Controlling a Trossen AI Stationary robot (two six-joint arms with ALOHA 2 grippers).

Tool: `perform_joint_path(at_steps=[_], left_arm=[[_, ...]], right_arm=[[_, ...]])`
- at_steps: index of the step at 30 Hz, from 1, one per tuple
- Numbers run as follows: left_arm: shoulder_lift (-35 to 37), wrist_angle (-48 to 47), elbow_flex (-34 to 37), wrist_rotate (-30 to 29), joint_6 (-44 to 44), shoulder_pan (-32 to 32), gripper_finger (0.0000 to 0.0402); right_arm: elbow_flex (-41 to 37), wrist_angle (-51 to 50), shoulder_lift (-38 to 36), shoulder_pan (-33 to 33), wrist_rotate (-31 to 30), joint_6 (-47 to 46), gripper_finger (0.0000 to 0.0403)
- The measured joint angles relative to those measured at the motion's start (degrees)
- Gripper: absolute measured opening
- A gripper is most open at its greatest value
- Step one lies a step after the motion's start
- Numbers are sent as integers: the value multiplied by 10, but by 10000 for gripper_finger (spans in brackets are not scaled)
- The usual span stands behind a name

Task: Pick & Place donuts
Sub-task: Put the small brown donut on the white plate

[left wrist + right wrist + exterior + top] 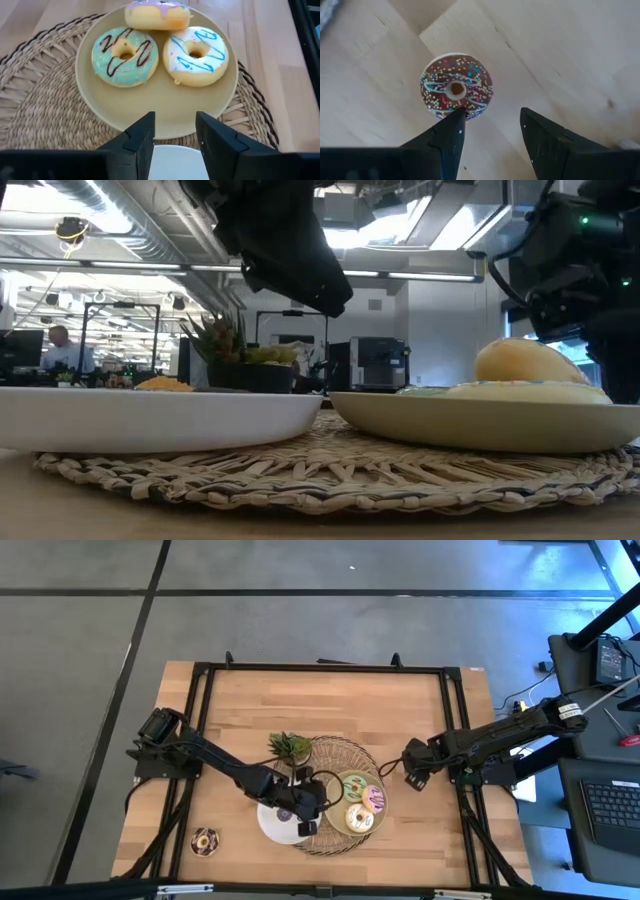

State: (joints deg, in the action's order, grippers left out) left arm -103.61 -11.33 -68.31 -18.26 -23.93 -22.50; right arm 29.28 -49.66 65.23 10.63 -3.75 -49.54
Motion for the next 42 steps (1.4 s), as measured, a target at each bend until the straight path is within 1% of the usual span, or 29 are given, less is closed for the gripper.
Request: perform_joint_path(at_steps=[13, 15, 18, 23, 28, 35, 37, 39, 42], left_arm=[[0, 0, 0, 0, 7, 1, 132], [0, 0, 0, 0, 7, 1, 132], [0, 0, 0, 0, 7, 1, 133], [0, -3, 0, 0, 7, 1, 133], [0, -4, 0, 0, 7, 1, 129], [0, -5, 0, 0, 7, 1, 128], [0, -5, 0, 0, 7, 1, 127], [0, -5, 0, 2, 7, 1, 127], [0, -5, 0, 2, 7, 1, 127]], right_arm=[[-4, 13, 0, 0, 0, -12, 191], [-4, 28, 0, 0, 0, -16, 189], [-4, 38, 0, 0, -1, -33, 180], [-4, 39, 0, 0, -12, -70, 154], [-4, 48, 0, 0, -19, -86, 137], [-4, 98, 0, 0, -28, -89, 131], [-4, 113, 0, 0, -41, -102, 131], [-4, 112, 0, 0, -57, -111, 131], [-4, 101, 0, 0, -65, -116, 132]])
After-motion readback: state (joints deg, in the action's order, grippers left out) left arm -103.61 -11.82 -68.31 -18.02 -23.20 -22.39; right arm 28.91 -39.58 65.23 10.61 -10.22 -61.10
